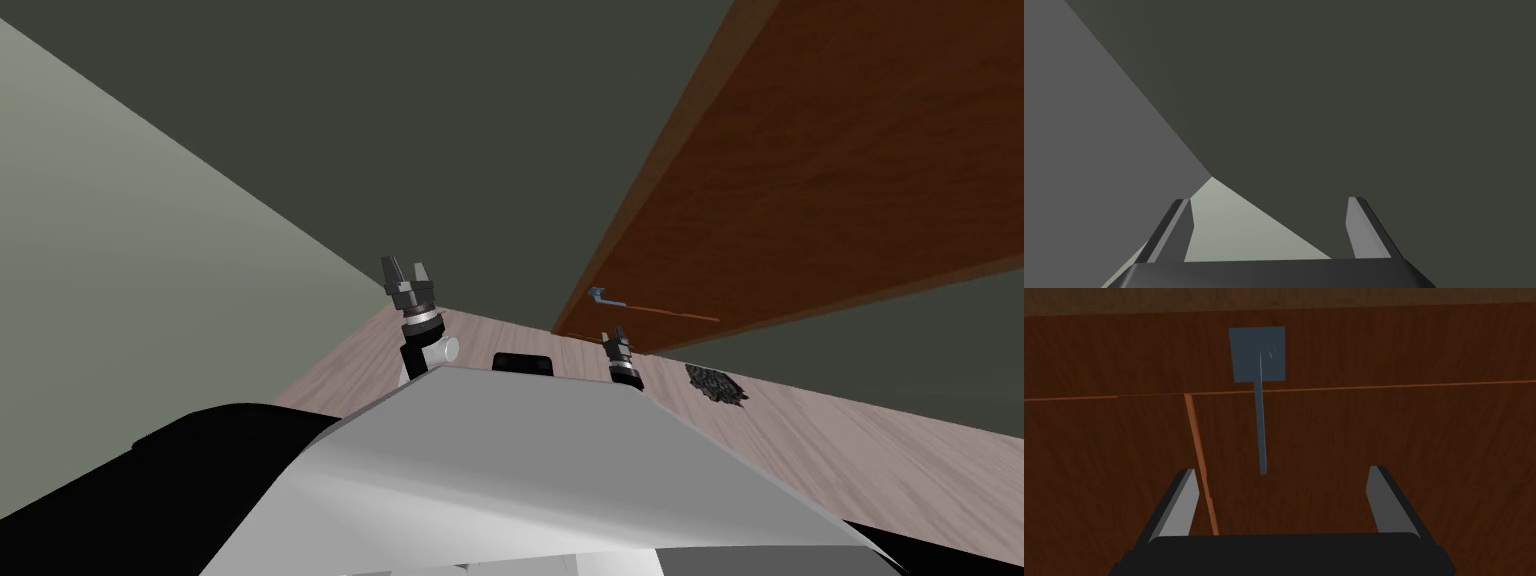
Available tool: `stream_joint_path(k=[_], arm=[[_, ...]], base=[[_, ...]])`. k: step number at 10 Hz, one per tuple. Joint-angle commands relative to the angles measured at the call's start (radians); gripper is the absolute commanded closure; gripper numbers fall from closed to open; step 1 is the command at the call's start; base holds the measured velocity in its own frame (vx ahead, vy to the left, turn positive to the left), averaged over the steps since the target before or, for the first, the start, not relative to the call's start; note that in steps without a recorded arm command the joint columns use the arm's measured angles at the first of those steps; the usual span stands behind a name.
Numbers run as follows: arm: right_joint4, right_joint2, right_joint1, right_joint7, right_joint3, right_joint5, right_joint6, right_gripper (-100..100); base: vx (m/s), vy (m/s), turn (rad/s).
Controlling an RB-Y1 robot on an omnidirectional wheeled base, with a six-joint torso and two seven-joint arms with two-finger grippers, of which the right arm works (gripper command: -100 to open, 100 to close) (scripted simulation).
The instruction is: Pull the door open
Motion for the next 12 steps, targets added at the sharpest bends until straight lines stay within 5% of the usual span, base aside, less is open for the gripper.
stream_joint_path(k=[1, 3, 12], arm=[[0.033, -0.009, -0.003, -0.006, -0.005, -0.004, -0.006, -100], [0.077, -0.018, -0.010, -0.012, -0.010, -0.008, -0.019, -100], [0.088, 0.003, -0.063, 0.018, -0.025, -0.013, 0.025, -100]], base=[[0.124, -0.080, 0.099], [0.144, -0.077, 0.076], [0.153, -0.061, 0.033]])
